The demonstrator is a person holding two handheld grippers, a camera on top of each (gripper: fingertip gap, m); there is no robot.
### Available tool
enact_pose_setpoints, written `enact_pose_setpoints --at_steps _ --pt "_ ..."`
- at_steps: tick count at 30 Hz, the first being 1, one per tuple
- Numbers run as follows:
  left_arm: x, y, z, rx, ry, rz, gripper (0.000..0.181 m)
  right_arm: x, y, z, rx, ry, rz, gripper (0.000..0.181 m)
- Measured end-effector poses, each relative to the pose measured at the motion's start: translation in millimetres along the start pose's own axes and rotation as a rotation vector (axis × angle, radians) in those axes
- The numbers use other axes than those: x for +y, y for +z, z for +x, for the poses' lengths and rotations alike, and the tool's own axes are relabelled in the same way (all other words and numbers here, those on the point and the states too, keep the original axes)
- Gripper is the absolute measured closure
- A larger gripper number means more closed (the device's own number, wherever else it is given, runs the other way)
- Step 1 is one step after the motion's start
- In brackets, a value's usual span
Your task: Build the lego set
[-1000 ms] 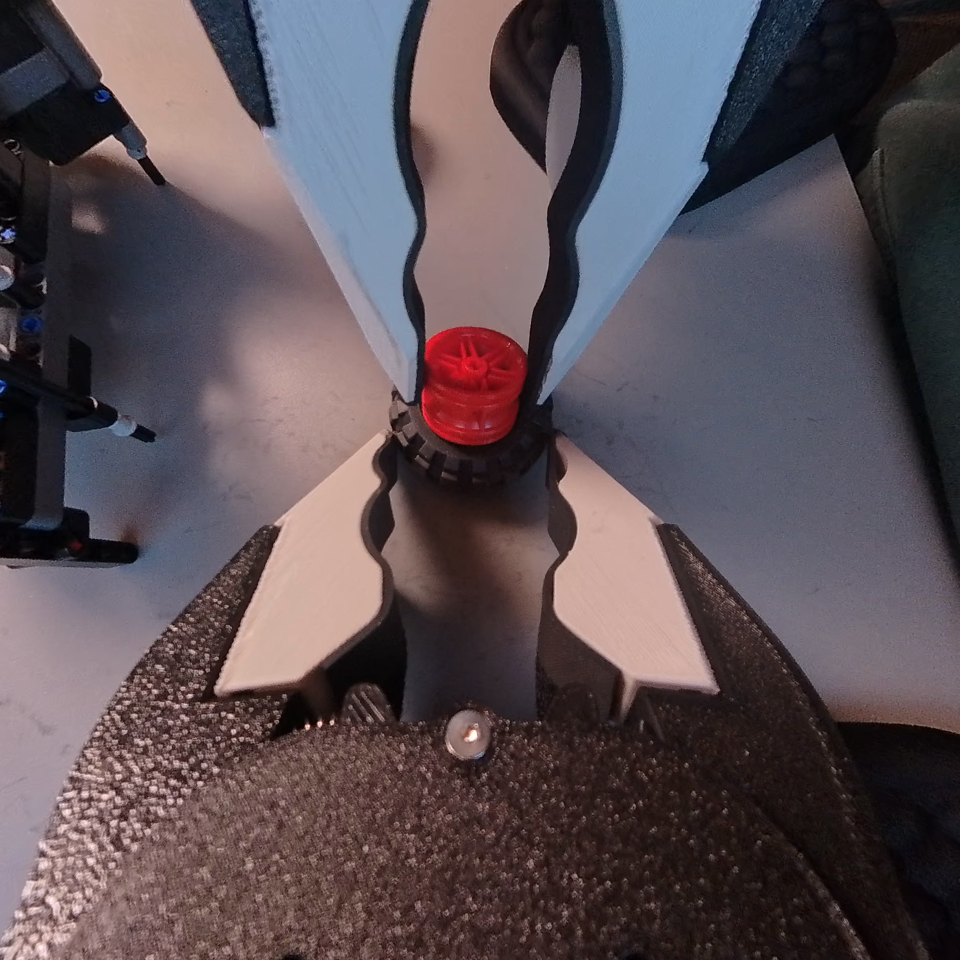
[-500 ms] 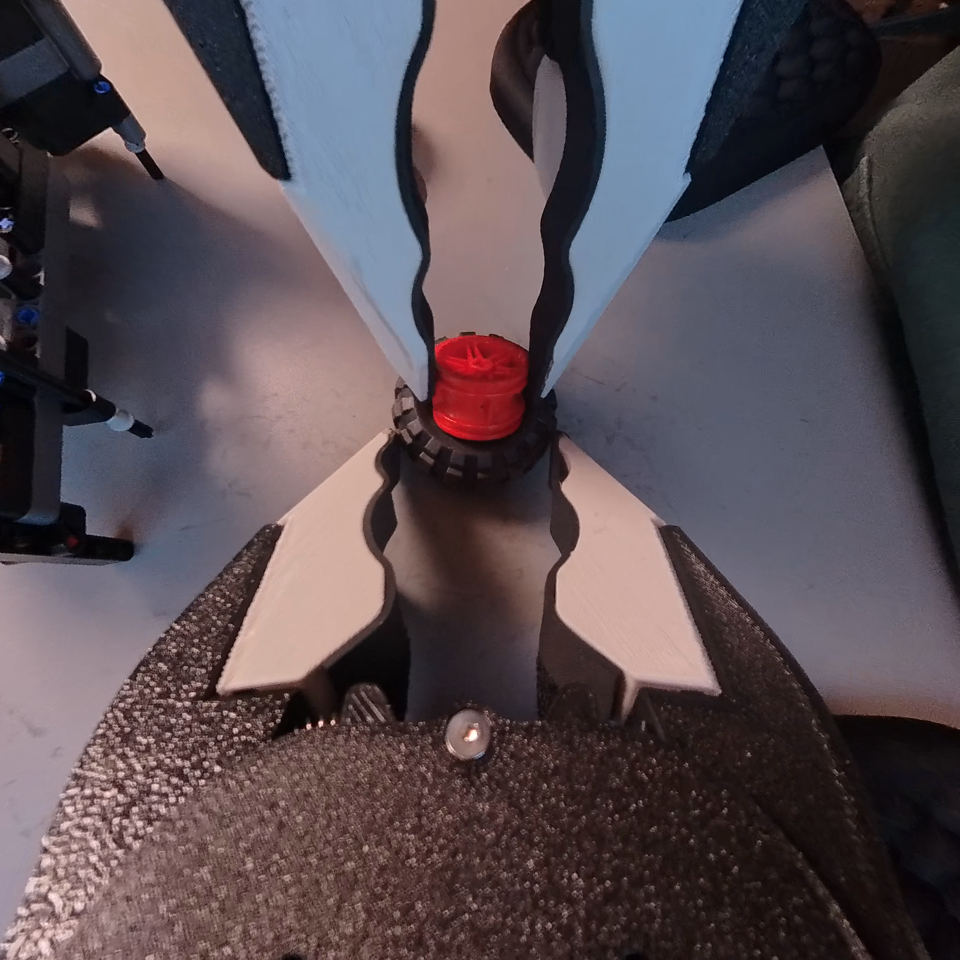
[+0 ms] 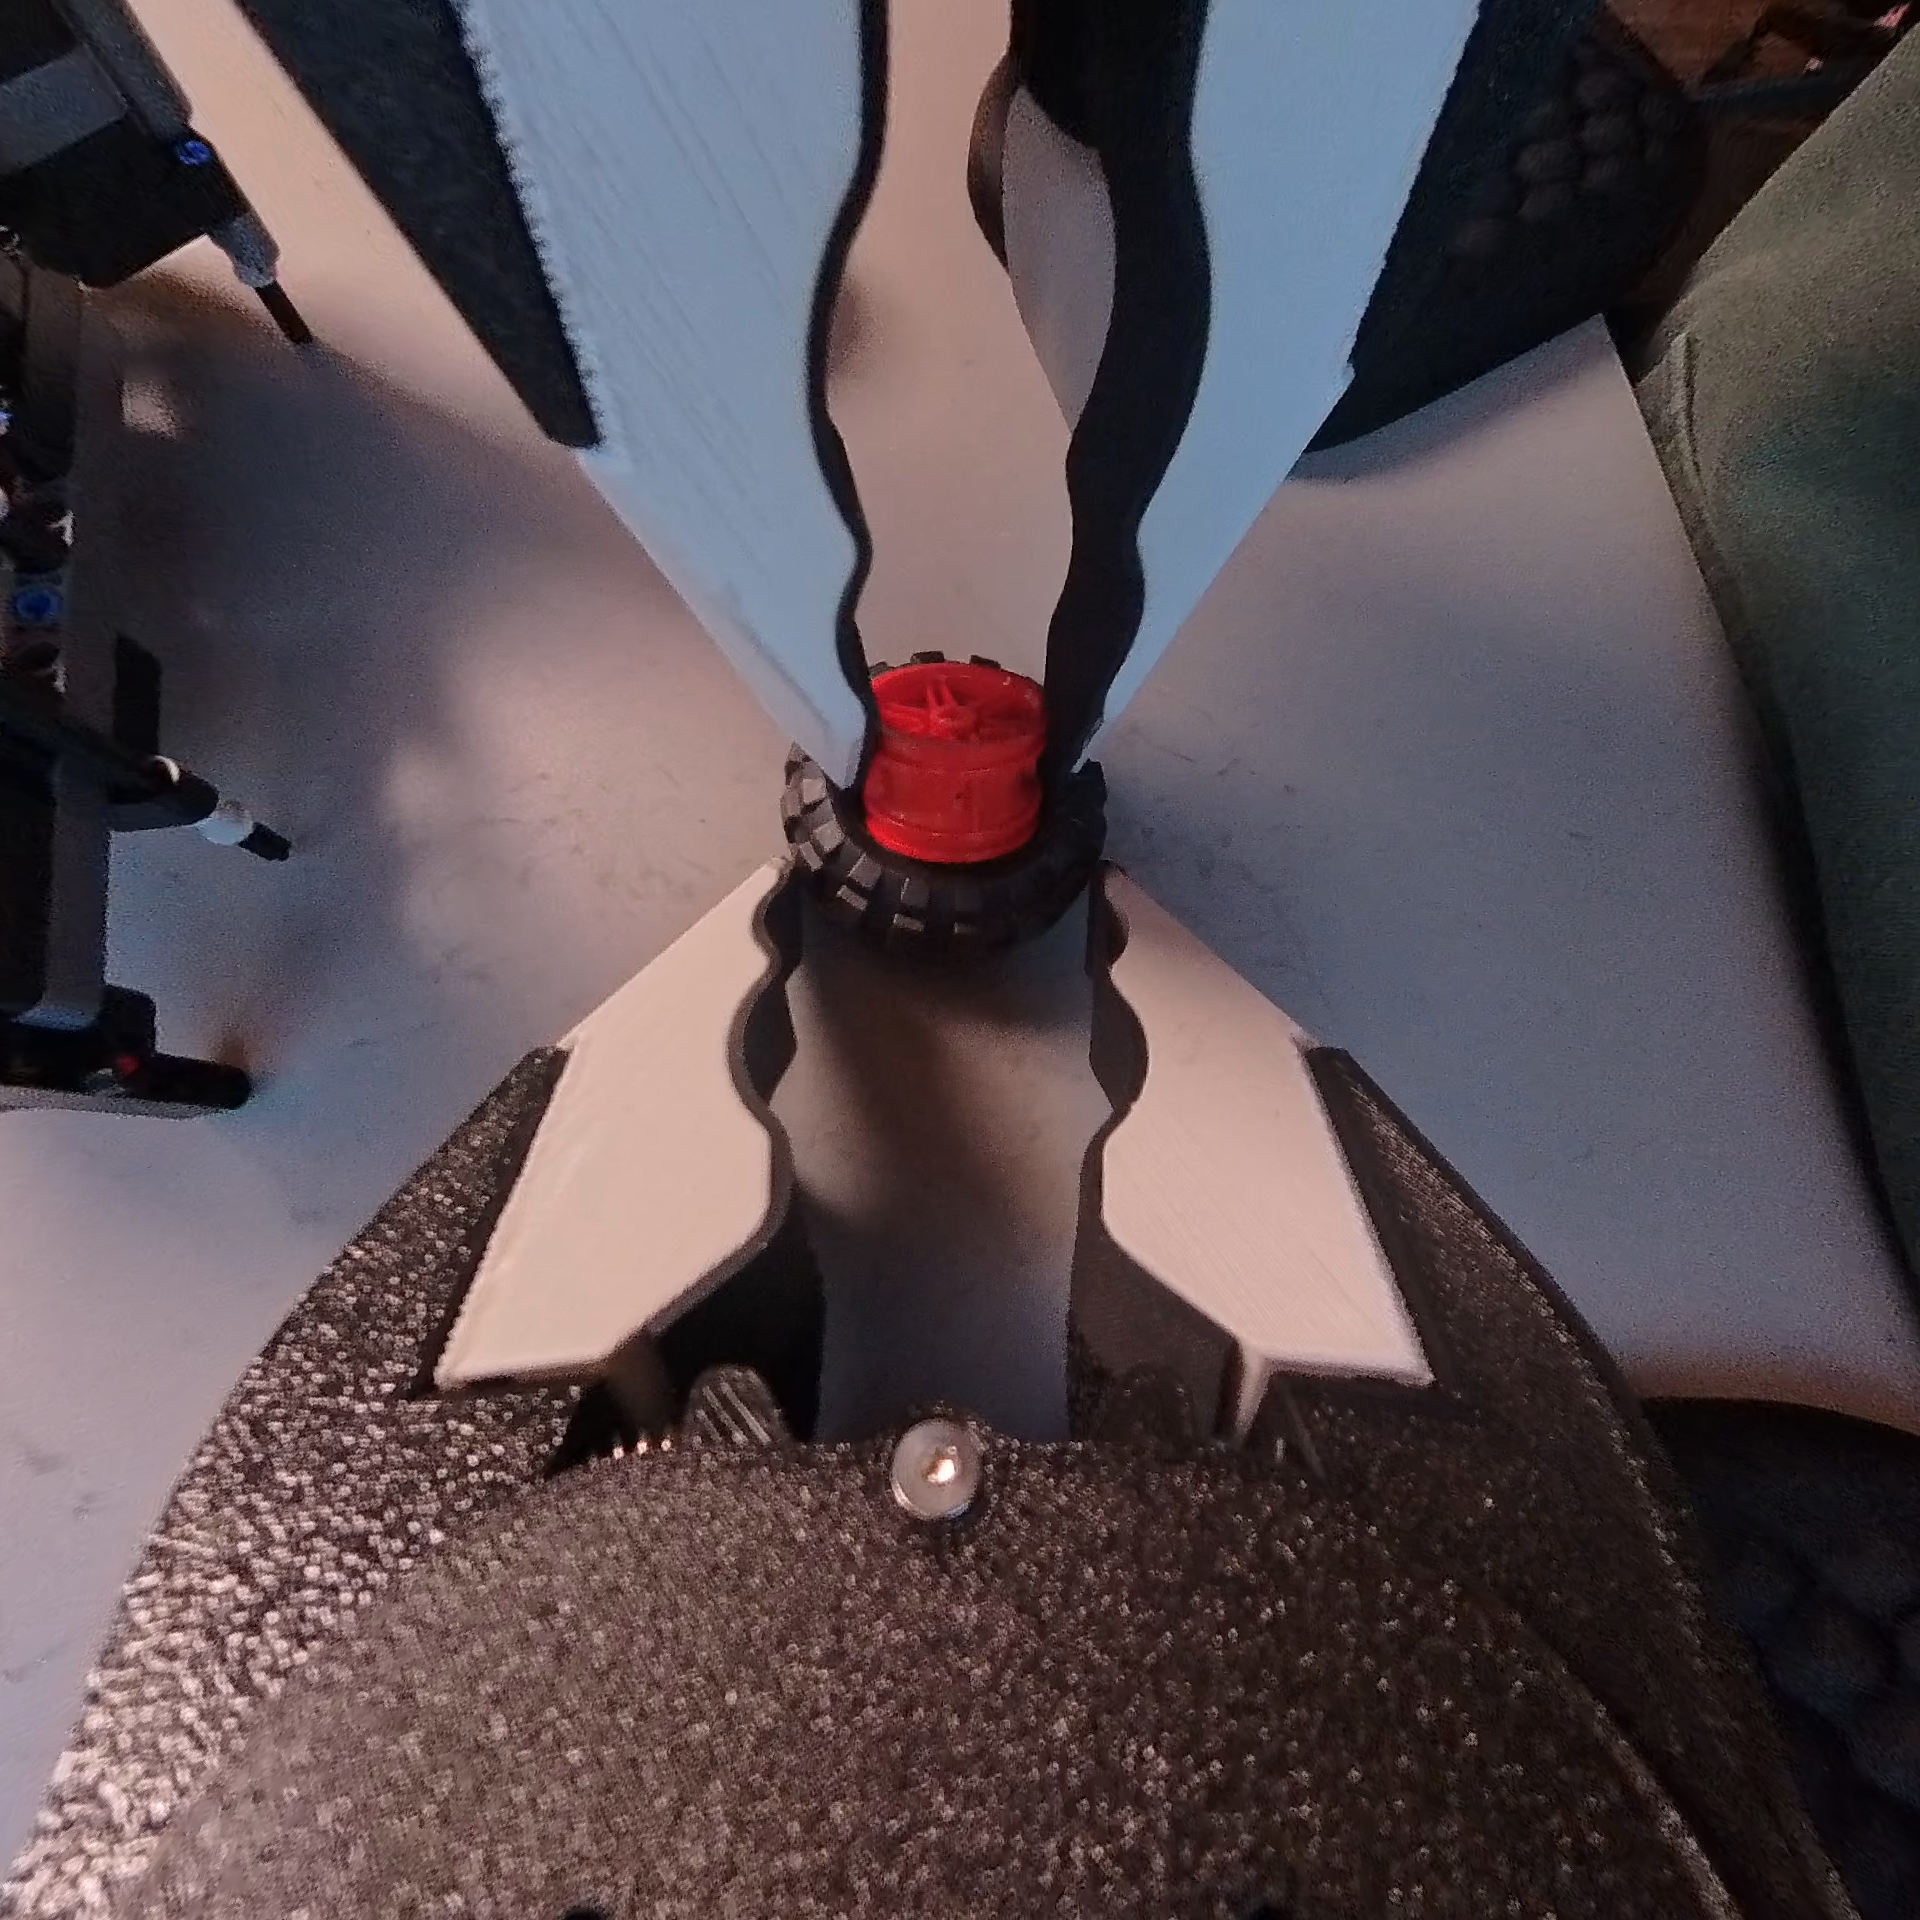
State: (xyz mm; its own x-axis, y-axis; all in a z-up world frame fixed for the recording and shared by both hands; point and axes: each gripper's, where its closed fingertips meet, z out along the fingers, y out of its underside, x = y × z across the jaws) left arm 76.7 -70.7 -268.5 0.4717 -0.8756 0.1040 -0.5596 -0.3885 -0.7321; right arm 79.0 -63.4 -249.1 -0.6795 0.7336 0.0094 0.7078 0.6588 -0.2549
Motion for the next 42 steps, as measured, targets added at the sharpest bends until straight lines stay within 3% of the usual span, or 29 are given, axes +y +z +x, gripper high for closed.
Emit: enact_pose_setpoints --at_steps 1,5,10,15,19,22,26,36,40,42 --pt "0.1 -1.3 0.3 0.016 -0.015 0.005 0.129 0.6 -0.2 -0.2 -0.005 -0.010 -0.006 0.152" --pt "1.6 -5.6 0.8 0.040 -0.029 0.016 0.134 -2.2 0.3 0.2 -0.018 0.009 0.003 0.152" --pt "1.6 -5.4 0.3 0.044 -0.039 0.016 0.135 -5.8 -3.2 0.7 0.034 0.096 0.160 0.150" --pt "1.6 -5.4 0.4 0.045 -0.040 0.016 0.135 -9.8 -7.6 -0.2 0.082 0.124 0.248 0.134" --pt "1.6 -5.3 0.2 0.045 -0.041 0.015 0.135 -11.2 -19.0 2.4 0.129 0.130 0.271 0.140" --pt "1.7 -5.3 0.6 0.046 -0.039 0.015 0.135 -6.9 -10.4 3.7 0.168 0.118 0.221 0.151" --pt "1.5 -5.5 0.8 0.039 -0.029 0.016 0.134 -5.1 -7.2 2.8 0.158 0.077 0.181 0.152" --pt "-12.6 -15.9 0.4 0.061 -0.040 0.122 0.140 -3.2 0.2 -1.7 0.095 -0.283 -0.096 0.154" --pt "-26.8 -29.9 -0.7 0.105 -0.111 0.226 0.160 -4.9 1.9 -1.2 0.043 -0.239 -0.094 0.153" --pt "-23.3 -24.4 -4.2 0.070 -0.117 0.197 0.169 -5.8 0.0 -0.7 0.066 -0.159 -0.041 0.153"
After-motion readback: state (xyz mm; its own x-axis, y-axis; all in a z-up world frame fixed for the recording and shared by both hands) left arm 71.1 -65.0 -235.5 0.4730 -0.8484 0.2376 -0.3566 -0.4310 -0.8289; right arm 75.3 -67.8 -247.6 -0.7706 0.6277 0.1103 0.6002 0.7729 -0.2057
